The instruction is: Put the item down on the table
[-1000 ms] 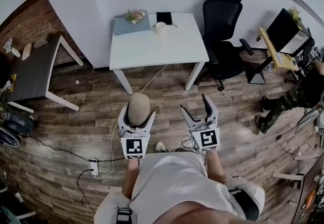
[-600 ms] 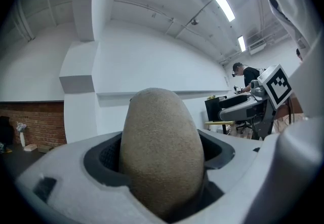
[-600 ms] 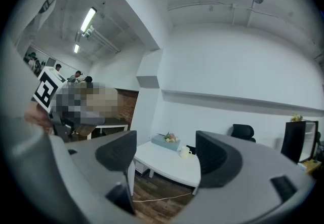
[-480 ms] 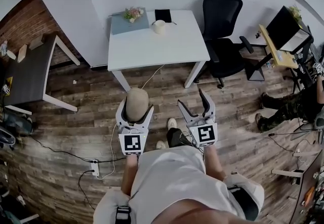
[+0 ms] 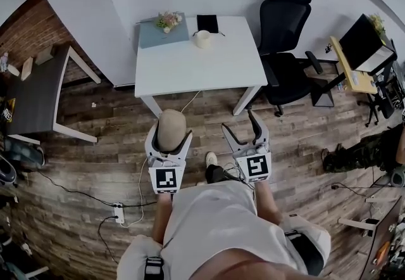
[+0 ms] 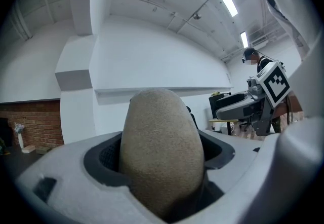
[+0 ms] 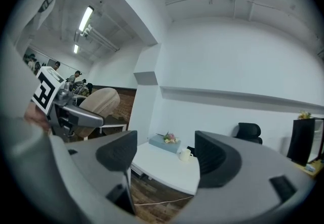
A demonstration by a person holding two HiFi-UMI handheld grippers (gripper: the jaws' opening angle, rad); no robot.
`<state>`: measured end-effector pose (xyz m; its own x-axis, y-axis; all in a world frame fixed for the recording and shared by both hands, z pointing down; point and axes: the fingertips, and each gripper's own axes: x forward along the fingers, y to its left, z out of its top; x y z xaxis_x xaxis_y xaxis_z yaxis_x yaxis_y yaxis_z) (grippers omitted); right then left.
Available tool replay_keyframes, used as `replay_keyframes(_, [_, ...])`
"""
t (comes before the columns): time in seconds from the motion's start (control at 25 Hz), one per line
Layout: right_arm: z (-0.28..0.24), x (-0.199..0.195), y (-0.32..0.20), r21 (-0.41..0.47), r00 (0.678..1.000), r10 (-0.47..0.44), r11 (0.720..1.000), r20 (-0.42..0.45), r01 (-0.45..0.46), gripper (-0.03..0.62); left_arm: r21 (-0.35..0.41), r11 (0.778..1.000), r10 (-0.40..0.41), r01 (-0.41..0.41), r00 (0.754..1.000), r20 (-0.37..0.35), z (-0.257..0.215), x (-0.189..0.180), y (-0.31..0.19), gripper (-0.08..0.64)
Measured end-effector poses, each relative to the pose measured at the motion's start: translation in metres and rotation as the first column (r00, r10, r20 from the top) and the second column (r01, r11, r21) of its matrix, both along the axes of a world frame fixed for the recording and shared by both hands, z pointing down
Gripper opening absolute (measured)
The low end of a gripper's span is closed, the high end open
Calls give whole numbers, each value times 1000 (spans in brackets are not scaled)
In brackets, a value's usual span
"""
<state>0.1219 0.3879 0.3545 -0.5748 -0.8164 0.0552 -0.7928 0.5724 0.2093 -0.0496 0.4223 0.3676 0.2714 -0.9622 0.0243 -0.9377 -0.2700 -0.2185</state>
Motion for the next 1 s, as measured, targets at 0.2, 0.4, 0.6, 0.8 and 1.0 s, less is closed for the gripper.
replay_keyframes(0.2, [-3,-3,-34,-3,1000,-10,1000,-8,10,353,-4,1000,-6,6,1000,-1,-3,0,-34,407])
replay_keyframes(0.4, [-3,-2,-62,-13,1000,-21,1000,-7,21,344,-14,1000,-12,12,1000,2,-3,4,-61,407])
replay_keyframes(0.6, [-6,3,-85,-22,999,-34,999,-4,34,341,-12,1000,-24,24,1000,11,-9,11,-83,407])
replay_keyframes(0.8, [-10,9,-112,-10,999,-49,999,9,49,330,-10,999,-46,46,999,26,-13,17,-107,407])
replay_keyframes(1.0, [-7,19,-137,-8,997,-75,997,20,75,325,-16,997,-69,70,997,32,-12,29,-129,407])
